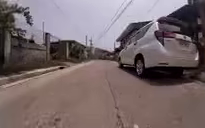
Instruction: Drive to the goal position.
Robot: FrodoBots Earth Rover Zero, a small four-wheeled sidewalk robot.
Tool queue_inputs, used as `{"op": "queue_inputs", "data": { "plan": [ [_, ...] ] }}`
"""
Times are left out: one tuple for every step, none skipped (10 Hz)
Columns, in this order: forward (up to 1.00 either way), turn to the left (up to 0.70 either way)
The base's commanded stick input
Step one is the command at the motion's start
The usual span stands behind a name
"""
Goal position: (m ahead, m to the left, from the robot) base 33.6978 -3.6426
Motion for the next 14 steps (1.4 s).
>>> {"op": "queue_inputs", "data": {
  "plan": [
    [0.70, 0.00],
    [0.70, 0.00],
    [0.70, 0.00],
    [0.70, 0.00],
    [0.70, 0.00],
    [0.70, 0.00],
    [0.70, 0.00],
    [0.70, 0.00],
    [0.70, 0.00],
    [0.70, 0.00],
    [0.70, 0.00],
    [0.70, 0.00],
    [0.70, 0.00],
    [0.70, 0.00]
  ]
}}
